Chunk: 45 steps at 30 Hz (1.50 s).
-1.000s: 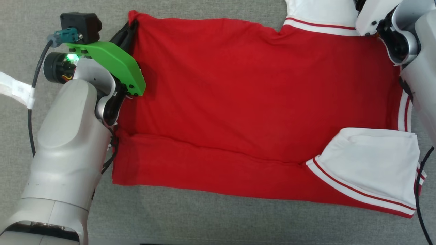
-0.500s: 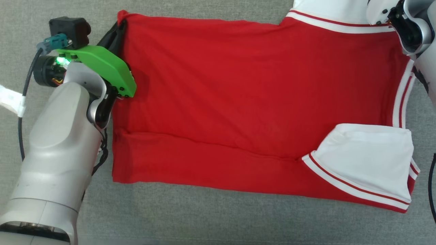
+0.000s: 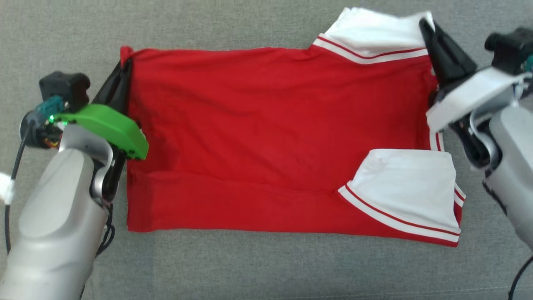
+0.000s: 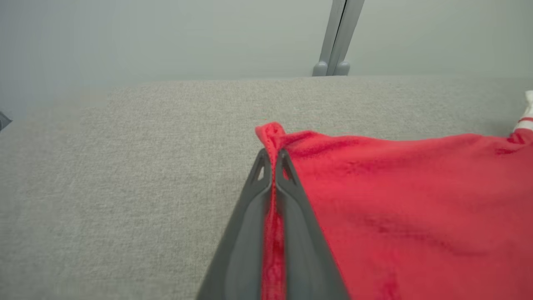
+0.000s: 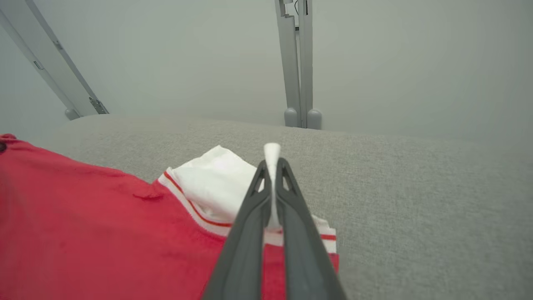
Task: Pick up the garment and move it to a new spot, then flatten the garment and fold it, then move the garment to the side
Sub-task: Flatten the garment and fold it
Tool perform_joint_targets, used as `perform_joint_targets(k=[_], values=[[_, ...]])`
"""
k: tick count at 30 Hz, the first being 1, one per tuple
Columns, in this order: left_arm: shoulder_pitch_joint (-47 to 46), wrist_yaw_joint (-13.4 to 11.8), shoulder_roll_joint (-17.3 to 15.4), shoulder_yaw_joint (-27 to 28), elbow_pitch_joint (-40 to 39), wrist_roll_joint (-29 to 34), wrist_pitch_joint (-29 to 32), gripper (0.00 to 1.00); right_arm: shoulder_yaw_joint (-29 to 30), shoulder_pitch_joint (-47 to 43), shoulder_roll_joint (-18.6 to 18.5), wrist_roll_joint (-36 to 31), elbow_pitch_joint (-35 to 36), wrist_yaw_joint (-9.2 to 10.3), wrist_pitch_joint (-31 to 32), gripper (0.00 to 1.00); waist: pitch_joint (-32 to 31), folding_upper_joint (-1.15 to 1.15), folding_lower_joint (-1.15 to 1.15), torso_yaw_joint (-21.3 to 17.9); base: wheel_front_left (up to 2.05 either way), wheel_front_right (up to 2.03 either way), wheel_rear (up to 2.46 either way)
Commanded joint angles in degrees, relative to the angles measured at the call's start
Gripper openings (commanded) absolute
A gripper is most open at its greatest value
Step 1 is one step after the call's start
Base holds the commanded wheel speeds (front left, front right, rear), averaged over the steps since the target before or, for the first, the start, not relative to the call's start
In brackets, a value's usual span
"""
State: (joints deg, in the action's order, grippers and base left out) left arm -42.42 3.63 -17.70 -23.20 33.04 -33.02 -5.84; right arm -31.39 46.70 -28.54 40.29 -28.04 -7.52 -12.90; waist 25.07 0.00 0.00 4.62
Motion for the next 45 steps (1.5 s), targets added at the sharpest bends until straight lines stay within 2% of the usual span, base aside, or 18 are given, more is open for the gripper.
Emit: perform_joint_targets(k=[1, 8, 12, 16, 17, 18, 19, 20, 23, 28, 32, 39, 45], values=[[2.9, -0.9, -1.2, 0.6, -1.7, -1.0, 0.3, 0.0, 1.4, -4.1, -0.6, -0.3, 1.7, 0.07, -0.6, 0.0, -2.2, 0.0, 0.0, -2.3, 0.0, 0.0, 0.0], [15.2, -5.2, -3.8, 3.5, -11.7, -4.0, 1.0, 0.0, 10.8, -23.6, 3.0, -1.9, 11.3, 0.07, -1.2, 0.0, -3.4, 0.0, 0.0, -4.2, 0.0, 0.0, 0.0], [20.9, -7.6, -5.0, 4.6, -16.3, -4.9, 1.6, 0.0, 16.0, -32.4, 6.9, -3.8, 15.6, 0.07, -0.2, 0.0, -4.0, 0.0, 0.0, -4.7, 0.0, 0.0, 0.0], [25.7, -8.9, -5.5, 5.1, -19.3, -6.4, 3.0, 0.0, 19.7, -39.3, 10.9, -5.9, 19.1, 0.07, 2.1, 0.0, -4.5, 0.0, 0.0, -5.0, 0.0, 0.0, 0.0], [26.6, -9.0, -5.6, 5.2, -19.7, -6.6, 3.2, 0.02, 20.2, -40.5, 11.9, -6.4, 19.8, 0.07, 2.7, 0.15, -4.6, 0.0, 0.0, -5.1, 0.0, 0.0, 0.0], [27.5, -8.9, -5.8, 5.0, -19.8, -7.0, 3.6, 0.33, 20.8, -41.9, 12.7, -7.4, 20.5, 0.07, 3.4, 0.44, -4.7, 0.0, 0.0, -5.1, 0.0, 0.0, 0.0], [28.1, -9.0, -5.8, 5.0, -20.1, -6.9, 3.1, 0.97, 21.4, -42.9, 13.4, -8.1, 20.9, 0.07, 3.8, 0.76, -4.8, 0.0, 0.0, -5.1, 0.0, 0.0, 0.0], [28.8, -9.3, -5.6, 5.3, -20.1, -7.1, 2.5, 1.0, 22.0, -43.9, 14.4, -8.8, 21.6, 0.07, 4.3, 1.0, -5.0, 0.0, 0.0, -5.2, 0.0, 0.0, 0.0], [31.7, -10.2, -5.2, 5.3, -20.2, -6.5, 0.8, 1.0, 23.3, -46.0, 16.4, -11.3, 23.5, 0.07, 4.1, 1.0, -6.0, 0.0, 0.0, -5.6, 0.0, 0.0, 0.0], [36.3, -13.8, -3.8, 6.3, -23.0, -4.3, -5.2, 1.0, 25.8, -47.9, 18.2, -17.0, 29.0, 0.07, 2.3, 1.0, -8.6, 0.0, 0.0, -6.3, 0.0, 0.0, 0.0], [37.9, -15.8, -3.5, 6.7, -26.3, -1.7, -7.8, 1.0, 28.7, -48.8, 19.3, -21.6, 33.8, 0.07, 2.7, 1.0, -10.9, 0.0, 0.0, -6.2, 0.0, 0.0, 0.0], [39.6, -19.0, -2.8, 6.0, -32.9, 3.9, -8.9, 1.0, 32.2, -48.8, 20.1, -25.5, 38.3, 0.07, 5.8, 1.0, -14.4, 0.0, 0.0, -6.1, 0.0, 0.0, 0.0], [41.4, -20.2, -2.8, 5.3, -35.2, 5.2, -9.0, 1.0, 32.6, -49.2, 20.0, -26.3, 39.2, 0.07, 7.3, 1.0, -16.0, 0.0, 0.0, -5.7, 0.0, 0.0, 0.0]])
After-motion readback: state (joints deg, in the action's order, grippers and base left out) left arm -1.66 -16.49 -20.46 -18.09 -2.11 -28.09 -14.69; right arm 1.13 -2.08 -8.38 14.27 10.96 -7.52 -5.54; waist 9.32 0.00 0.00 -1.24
